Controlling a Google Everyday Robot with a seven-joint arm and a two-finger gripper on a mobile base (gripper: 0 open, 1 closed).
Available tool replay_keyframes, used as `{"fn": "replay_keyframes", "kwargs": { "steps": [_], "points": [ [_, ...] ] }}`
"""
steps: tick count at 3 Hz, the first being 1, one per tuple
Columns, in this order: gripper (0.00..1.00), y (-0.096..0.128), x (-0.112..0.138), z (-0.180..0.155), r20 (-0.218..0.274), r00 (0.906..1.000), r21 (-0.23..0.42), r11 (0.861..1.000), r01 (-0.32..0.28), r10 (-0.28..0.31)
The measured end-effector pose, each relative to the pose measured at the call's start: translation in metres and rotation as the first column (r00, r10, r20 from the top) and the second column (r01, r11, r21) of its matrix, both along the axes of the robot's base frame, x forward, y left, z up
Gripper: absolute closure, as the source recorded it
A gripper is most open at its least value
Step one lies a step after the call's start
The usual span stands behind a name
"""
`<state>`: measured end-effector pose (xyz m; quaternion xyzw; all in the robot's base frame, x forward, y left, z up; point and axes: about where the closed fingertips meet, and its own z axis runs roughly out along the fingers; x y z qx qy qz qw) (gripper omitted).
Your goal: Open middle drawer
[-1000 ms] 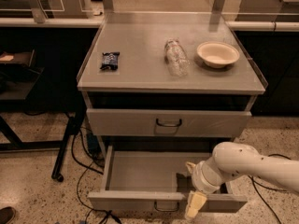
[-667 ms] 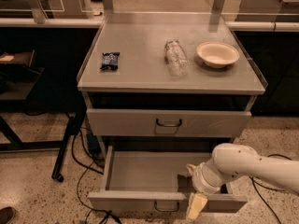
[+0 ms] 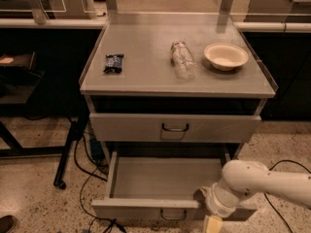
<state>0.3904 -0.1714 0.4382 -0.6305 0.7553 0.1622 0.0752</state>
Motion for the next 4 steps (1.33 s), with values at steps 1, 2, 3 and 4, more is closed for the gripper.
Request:
{"fn": "replay_keyframes", "kwargs": {
  "steps": [1, 2, 3, 4],
  "points": [
    [0.00, -0.013, -0.024, 0.001, -0.033, 0.9991, 0.001, 1.000, 0.029, -0.029],
    [0.00, -0.017, -0.038, -0.003, -0.054, 0.9976, 0.005, 0.999, 0.042, -0.042],
    [0.00, -0.020, -0.047, -0.011, -0.082, 0.9955, 0.008, 0.999, 0.047, -0.046],
    [0.00, -0.020, -0.047, -0.008, -0.083, 0.9955, 0.008, 0.999, 0.047, -0.046]
  ]
}}
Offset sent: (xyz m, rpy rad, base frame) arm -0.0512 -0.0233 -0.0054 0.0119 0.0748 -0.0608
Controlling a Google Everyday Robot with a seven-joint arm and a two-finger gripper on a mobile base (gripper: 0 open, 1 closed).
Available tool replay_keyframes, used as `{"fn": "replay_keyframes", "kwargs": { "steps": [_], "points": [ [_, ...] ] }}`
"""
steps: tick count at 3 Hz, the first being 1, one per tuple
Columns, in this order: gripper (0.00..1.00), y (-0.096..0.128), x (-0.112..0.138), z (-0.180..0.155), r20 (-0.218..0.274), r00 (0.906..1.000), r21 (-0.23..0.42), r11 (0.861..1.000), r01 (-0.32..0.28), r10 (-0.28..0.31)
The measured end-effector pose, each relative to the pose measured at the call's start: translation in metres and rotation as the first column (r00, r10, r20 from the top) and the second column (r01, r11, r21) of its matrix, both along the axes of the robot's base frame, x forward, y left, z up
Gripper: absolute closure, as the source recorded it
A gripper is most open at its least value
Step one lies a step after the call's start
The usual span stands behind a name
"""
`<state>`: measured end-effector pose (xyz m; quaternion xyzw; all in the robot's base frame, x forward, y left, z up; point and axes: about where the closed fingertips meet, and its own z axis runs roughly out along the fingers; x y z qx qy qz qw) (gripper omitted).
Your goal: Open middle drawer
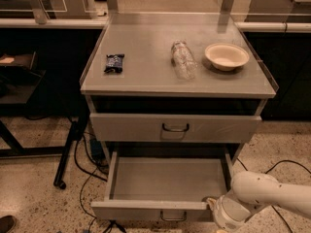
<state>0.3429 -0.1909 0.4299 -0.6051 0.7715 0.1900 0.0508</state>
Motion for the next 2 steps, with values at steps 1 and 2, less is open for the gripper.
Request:
{"fn": "replay_keyframes", "kwargs": {
  "steps": [1, 2],
  "points": [
    [0.00, 0.002, -0.015, 0.019, 0.003, 1.0000, 0.021, 1.000, 0.005, -0.005],
    [0.00, -0.003, -0.040, 0.055, 0.025, 0.9985, 0.044, 0.998, 0.048, -0.050]
  ]
}}
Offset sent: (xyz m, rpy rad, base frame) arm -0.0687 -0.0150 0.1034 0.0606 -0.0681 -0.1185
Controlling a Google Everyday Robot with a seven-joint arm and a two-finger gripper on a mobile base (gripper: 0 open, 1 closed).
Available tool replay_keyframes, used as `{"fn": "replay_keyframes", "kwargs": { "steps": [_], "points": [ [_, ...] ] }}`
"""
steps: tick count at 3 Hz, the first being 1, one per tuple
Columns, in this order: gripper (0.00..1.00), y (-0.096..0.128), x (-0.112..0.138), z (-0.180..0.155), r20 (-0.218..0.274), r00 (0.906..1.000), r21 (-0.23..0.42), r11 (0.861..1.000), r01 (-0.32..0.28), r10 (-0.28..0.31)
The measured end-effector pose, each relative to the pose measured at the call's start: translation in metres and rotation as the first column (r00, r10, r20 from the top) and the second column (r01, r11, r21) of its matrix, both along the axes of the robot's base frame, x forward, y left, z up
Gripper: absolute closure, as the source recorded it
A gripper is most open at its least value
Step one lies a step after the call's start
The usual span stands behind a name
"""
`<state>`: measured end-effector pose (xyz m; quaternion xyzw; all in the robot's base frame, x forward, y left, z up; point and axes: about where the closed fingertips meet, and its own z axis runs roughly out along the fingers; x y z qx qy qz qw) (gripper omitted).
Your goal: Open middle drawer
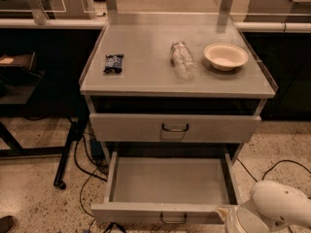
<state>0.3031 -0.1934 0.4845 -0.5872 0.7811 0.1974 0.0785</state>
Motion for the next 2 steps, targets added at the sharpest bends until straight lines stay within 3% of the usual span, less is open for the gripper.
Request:
{"fn": "replay_keyframes", "kwargs": {
  "steps": [1, 2],
  "points": [
    [0.00, -0.0127, -0.0253, 0.0283, 0.024, 0.9978, -0.006, 0.998, 0.062, -0.062],
    [0.00, -0.0170, -0.0293, 0.0355, 0.036, 0.9962, -0.010, 0.997, 0.079, -0.079]
  ]
}}
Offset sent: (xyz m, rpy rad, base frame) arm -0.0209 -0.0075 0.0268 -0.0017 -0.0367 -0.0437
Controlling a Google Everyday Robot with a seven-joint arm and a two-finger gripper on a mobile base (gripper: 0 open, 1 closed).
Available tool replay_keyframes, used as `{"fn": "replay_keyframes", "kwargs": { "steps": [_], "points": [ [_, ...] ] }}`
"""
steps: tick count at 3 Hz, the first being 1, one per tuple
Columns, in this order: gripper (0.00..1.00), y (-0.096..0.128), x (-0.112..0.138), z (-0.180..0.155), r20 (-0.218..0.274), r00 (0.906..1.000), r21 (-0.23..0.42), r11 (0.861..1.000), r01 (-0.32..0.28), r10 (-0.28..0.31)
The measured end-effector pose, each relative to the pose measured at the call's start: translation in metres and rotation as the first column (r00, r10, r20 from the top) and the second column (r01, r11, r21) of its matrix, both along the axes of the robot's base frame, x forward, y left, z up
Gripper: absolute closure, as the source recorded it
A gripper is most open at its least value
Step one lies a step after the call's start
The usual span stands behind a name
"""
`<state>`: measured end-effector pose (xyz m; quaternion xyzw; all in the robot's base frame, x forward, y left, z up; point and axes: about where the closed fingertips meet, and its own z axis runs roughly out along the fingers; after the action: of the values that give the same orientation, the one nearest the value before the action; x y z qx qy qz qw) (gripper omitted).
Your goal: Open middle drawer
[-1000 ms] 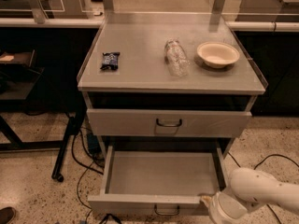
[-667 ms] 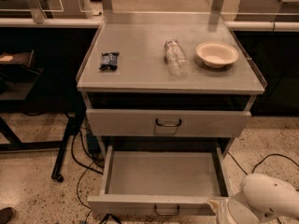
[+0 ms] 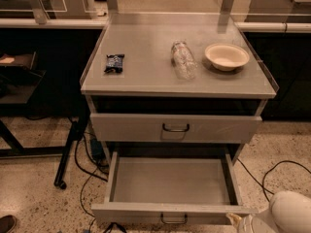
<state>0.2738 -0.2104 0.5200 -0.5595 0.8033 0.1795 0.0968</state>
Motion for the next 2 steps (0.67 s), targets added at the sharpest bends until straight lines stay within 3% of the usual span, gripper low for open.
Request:
{"fn": "replay_keyframes", "kwargs": {
  "steps": [1, 2],
  "points": [
    [0.00, 0.029, 0.033, -0.008, 0.055, 0.9966, 0.028, 0.998, -0.063, 0.062],
    [0.00, 0.065, 0.079, -0.020, 0.101, 0.9852, 0.033, 0.989, -0.142, 0.138]
  ]
}}
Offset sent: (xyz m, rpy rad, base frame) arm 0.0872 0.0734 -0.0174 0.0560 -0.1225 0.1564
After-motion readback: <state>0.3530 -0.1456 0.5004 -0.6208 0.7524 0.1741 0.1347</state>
